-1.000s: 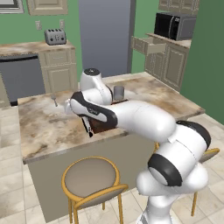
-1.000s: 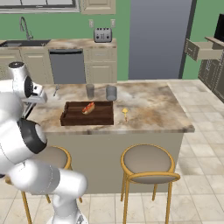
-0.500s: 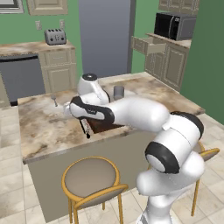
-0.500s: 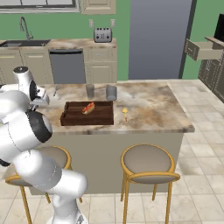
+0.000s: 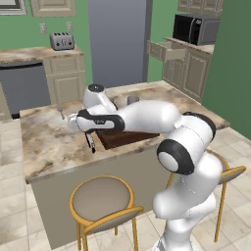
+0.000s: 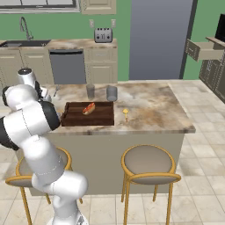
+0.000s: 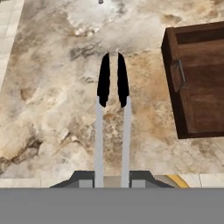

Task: Take the tongs from the drawer on the left and place them on the dining counter next to the tray containing the hot dog.

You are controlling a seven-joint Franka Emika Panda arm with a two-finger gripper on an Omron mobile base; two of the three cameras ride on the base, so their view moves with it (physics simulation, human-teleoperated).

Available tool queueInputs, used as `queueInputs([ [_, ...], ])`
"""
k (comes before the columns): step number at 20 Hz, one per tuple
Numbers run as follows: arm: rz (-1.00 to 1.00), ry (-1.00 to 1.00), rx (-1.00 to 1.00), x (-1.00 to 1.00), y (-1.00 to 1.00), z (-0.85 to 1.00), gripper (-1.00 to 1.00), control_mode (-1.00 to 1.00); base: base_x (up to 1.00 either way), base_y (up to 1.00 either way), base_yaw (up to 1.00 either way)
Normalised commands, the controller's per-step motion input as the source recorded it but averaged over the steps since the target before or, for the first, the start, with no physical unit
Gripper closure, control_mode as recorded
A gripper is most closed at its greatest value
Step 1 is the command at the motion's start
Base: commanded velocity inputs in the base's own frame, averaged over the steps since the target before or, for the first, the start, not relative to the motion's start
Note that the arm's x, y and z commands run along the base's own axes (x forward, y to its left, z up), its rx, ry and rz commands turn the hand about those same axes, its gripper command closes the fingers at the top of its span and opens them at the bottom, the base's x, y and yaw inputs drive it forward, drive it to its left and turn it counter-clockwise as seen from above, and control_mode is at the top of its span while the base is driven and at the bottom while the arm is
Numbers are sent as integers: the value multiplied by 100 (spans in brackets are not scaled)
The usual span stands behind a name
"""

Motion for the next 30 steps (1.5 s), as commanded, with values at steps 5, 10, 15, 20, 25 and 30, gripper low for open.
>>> queueInputs([
  [5, 2, 0, 0, 60, 0, -3, 100, -100, 0, 0, 0],
  [10, 3, 0, 0, 50, 0, -15, 100, -100, 0, 0, 0],
  [15, 1, 0, -2, 6, -34, -30, 100, -100, 0, 0, 0],
  [20, 0, 0, -1, 0, -33, -19, 100, -100, 0, 0, 0],
  [25, 0, 0, -1, 9, 0, -5, 100, -100, 0, 0, 0],
  [30, 0, 0, -3, 10, 0, -20, 100, -100, 0, 0, 0],
])
